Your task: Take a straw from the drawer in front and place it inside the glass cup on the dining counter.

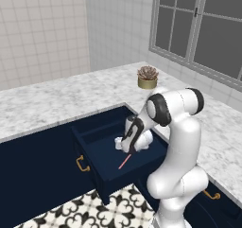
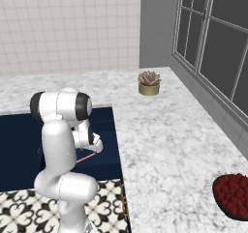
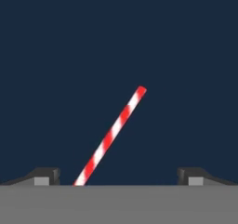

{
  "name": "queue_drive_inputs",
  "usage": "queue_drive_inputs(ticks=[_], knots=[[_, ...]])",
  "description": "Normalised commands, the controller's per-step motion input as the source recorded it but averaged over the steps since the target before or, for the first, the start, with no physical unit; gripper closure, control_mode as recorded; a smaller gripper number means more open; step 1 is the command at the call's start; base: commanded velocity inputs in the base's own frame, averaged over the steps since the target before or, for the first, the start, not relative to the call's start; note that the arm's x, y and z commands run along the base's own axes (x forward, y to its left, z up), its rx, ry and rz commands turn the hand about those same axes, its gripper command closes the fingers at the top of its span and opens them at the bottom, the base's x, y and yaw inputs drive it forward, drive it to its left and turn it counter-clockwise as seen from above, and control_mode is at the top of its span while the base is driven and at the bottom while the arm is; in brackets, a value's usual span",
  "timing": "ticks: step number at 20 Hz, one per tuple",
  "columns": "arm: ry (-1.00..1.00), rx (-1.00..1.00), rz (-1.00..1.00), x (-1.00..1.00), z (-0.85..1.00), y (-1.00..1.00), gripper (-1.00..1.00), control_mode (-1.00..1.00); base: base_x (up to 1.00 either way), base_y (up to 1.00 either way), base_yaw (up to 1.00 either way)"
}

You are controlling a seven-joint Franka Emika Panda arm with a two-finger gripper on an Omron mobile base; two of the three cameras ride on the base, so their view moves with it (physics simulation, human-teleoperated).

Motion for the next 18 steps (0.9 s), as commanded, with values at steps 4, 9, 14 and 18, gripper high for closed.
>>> queue_drive_inputs(ticks=[4, 9, 14, 18], knots=[[0.00, 0.06, -0.05, 0.21, -0.33, 0.00, -1.00, -1.00, 0.00, 0.00, 0.00], [0.00, 0.04, -0.06, 0.23, -0.32, 0.00, -1.00, -1.00, 0.00, 0.00, 0.00], [0.00, 0.02, -0.05, 0.22, -0.35, 0.00, -1.00, -1.00, 0.00, 0.00, 0.00], [0.00, 0.00, -0.04, 0.18, -0.42, 0.00, -1.00, -1.00, 0.00, 0.00, 0.00]])
